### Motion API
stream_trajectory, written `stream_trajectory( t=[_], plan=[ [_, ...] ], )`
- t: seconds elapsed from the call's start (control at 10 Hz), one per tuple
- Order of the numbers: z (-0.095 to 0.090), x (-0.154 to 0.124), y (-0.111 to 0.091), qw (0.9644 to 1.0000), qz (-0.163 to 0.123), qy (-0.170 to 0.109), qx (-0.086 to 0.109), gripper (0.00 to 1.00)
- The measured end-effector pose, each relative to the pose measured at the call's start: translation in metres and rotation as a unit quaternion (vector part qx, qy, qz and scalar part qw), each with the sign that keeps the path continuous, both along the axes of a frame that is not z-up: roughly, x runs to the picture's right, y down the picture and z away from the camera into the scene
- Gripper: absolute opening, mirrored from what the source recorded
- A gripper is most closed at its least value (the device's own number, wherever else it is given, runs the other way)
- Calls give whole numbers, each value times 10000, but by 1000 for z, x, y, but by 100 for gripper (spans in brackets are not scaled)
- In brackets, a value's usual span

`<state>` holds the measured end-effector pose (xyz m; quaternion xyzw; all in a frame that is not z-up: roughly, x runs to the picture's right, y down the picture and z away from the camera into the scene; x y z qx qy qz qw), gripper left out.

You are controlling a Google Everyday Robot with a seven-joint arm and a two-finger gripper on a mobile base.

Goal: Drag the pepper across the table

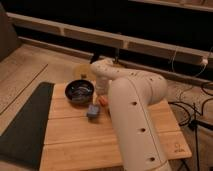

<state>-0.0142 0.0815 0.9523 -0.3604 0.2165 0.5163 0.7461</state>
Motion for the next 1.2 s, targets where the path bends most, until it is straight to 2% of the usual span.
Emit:
stream_trajectory(
  t=[0.2,0.3,0.5,0.7,0.9,1.2],
  plan=[
    [2,4,2,10000,84,-2,-29,4],
    [3,5,3,9999,123,-12,-46,0],
    [3,10,2,9998,193,1,-18,0],
    [-1,16,-29,9986,388,69,367,0],
    [-12,14,-70,9950,520,18,852,0],
    [-20,13,-107,9910,569,-115,1208,0]
  ],
)
